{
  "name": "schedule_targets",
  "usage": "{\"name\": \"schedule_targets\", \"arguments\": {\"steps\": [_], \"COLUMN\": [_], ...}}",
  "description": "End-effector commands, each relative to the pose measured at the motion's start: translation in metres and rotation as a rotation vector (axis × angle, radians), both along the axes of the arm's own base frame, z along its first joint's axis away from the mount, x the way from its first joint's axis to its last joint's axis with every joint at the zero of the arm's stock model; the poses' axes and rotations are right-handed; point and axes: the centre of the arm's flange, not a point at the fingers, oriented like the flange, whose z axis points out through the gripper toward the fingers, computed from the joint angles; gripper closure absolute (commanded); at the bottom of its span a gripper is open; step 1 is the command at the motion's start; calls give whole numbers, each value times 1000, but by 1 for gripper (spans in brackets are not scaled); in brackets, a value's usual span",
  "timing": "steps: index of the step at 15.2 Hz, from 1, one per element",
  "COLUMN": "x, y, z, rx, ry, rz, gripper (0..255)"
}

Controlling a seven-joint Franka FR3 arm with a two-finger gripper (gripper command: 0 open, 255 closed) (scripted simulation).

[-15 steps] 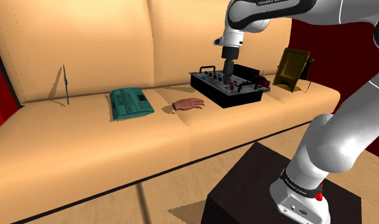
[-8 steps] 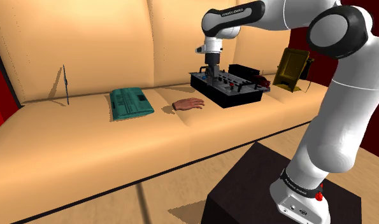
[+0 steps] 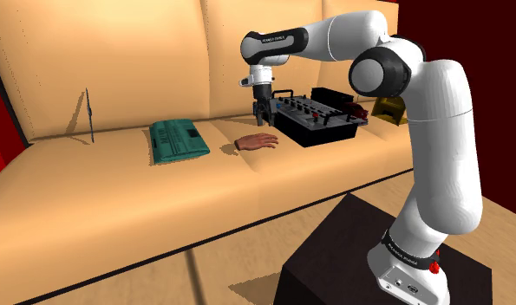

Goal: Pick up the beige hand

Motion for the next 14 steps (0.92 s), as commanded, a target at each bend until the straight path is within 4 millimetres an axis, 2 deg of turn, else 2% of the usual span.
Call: {"name": "schedule_targets", "arguments": {"steps": [1, 6, 8, 9, 14], "x": [5, 5, 5, 5, 6], "y": [3, 3, 3, 3, 3], "z": [-12, -38, -41, -40, -40], "rx": [7, 7, 7, 7, 7], "ry": [5, 5, 5, 5, 5], "rz": [22, 22, 22, 22, 22], "gripper": [0, 0, 0, 255, 255]}}
